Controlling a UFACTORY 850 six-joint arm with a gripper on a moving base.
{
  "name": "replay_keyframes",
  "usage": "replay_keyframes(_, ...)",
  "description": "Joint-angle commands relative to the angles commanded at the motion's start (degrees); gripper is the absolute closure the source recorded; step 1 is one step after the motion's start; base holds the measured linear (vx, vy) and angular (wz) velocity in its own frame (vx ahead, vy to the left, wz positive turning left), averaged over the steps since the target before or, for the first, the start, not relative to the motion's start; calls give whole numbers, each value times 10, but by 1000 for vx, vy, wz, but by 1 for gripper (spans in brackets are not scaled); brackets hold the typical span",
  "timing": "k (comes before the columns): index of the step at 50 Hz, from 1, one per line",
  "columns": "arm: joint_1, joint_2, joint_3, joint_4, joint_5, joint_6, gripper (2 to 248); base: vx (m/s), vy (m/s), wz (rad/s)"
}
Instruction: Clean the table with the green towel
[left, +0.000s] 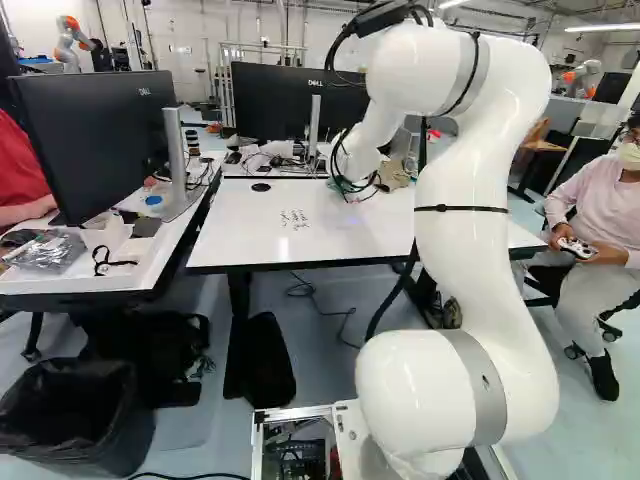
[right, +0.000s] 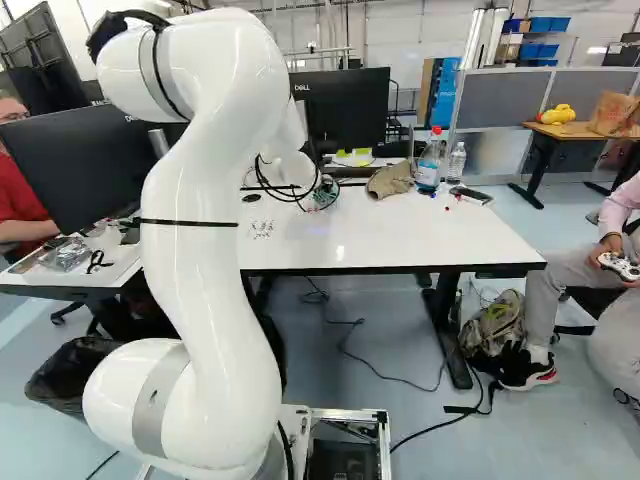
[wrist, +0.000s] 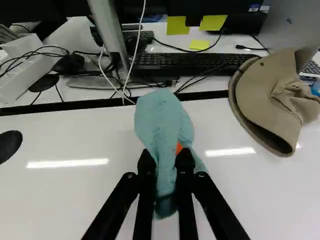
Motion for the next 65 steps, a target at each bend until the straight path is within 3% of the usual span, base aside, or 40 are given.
replay_keyframes(26,-3,26,12,0,0,0,202,0,0,0)
replay_keyframes(65,-54,92,95,0,0,0,202,0,0,0)
